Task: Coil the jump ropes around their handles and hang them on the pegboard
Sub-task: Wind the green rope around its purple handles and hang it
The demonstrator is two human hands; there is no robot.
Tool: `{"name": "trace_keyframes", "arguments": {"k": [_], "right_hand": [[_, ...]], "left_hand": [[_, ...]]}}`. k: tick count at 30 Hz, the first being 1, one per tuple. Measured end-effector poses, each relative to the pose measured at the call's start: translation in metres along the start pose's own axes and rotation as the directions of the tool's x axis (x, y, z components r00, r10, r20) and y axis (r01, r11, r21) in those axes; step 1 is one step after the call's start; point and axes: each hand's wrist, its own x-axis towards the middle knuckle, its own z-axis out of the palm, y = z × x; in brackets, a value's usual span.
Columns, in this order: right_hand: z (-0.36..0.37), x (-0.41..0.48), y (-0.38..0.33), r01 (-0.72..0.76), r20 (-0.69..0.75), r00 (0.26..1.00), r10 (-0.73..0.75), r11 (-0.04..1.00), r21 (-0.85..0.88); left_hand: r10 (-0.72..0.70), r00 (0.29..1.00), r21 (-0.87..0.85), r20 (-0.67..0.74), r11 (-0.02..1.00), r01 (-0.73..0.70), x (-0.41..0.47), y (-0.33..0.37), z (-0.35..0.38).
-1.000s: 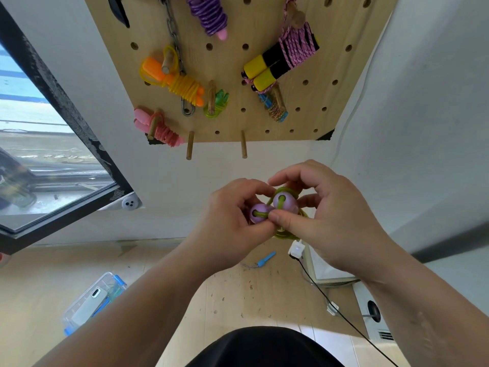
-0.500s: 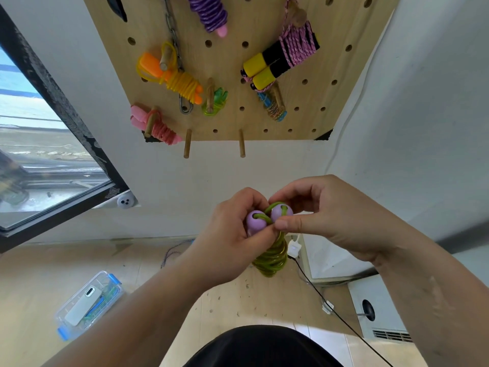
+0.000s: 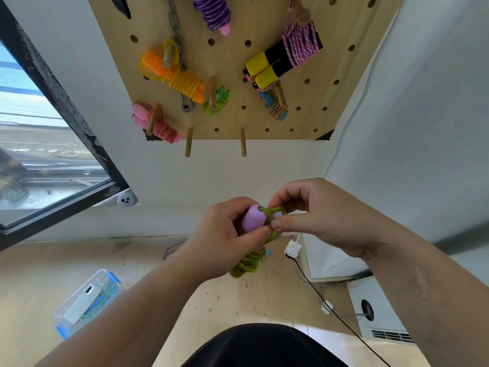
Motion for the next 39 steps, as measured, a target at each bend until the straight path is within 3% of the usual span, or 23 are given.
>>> {"name": "trace_keyframes", "arguments": {"k": [4, 6, 9, 13, 16, 21, 23, 26, 27, 29, 31, 34, 39], "right_hand": [[-0.002, 0.009, 0.006, -0.124, 0.094, 0.99, 0.102, 0.954, 0.273], [0.002, 0.013, 0.006, -0.135, 0.086, 0.99, 0.116, 0.954, 0.269], [0.015, 0.017, 0.004, -0.081, -0.037, 0.996, 0.087, 0.987, 0.142], [0.029, 0.012, -0.001, 0.009, -0.166, 0.986, 0.0, 0.998, 0.054], [0.037, 0.004, -0.007, 0.084, -0.157, 0.985, -0.074, 0.995, 0.055], [0.046, 0.001, 0.005, 0.241, -0.241, 0.943, -0.23, 0.97, 0.016], [0.05, 0.001, 0.011, 0.309, -0.306, 0.893, -0.329, 0.944, -0.114], [0.052, 0.003, 0.017, 0.335, -0.368, 0.838, -0.402, 0.912, -0.235], [0.052, 0.003, 0.019, 0.332, -0.377, 0.827, -0.418, 0.903, -0.272], [0.052, 0.002, 0.023, 0.327, -0.371, 0.821, -0.434, 0.89, -0.318], [0.055, -0.001, 0.026, 0.312, -0.368, 0.833, -0.414, 0.899, -0.307], [0.057, -0.003, 0.026, 0.31, -0.382, 0.835, -0.395, 0.913, -0.267], [0.065, -0.003, 0.032, 0.311, -0.253, 0.883, -0.396, 0.896, -0.317]], "left_hand": [[0.01, 1.0, 0.031, 0.004, 0.999, -0.01, -0.005, -0.003, 0.003], [-0.005, 1.0, 0.063, 0.019, 0.998, 0.004, -0.008, -0.006, 0.005], [-0.034, 0.999, 0.104, -0.005, 0.994, 0.035, -0.011, -0.013, 0.007], [-0.153, 0.985, -0.162, -0.085, 0.977, 0.138, -0.01, -0.015, 0.0], [-0.216, 0.97, -0.29, -0.108, 0.94, 0.177, -0.005, -0.011, -0.008], [-0.306, 0.951, -0.452, 0.051, 0.842, 0.295, 0.002, -0.013, -0.012], [-0.312, 0.94, -0.588, 0.139, 0.738, 0.332, 0.002, -0.013, -0.007], [-0.331, 0.903, -0.805, 0.275, 0.434, 0.404, 0.001, -0.004, 0.002], [-0.346, 0.891, -0.811, 0.295, 0.402, 0.425, 0.002, -0.004, 0.003], [-0.415, 0.862, -0.757, 0.292, 0.45, 0.473, 0.006, -0.005, 0.004], [-0.492, 0.847, -0.683, 0.202, 0.549, 0.482, 0.01, -0.008, 0.003], [-0.485, 0.871, -0.53, 0.074, 0.721, 0.446, 0.013, -0.005, 0.007], [-0.518, 0.856, -0.416, -0.005, 0.779, 0.469, 0.02, 0.005, 0.006]]}}
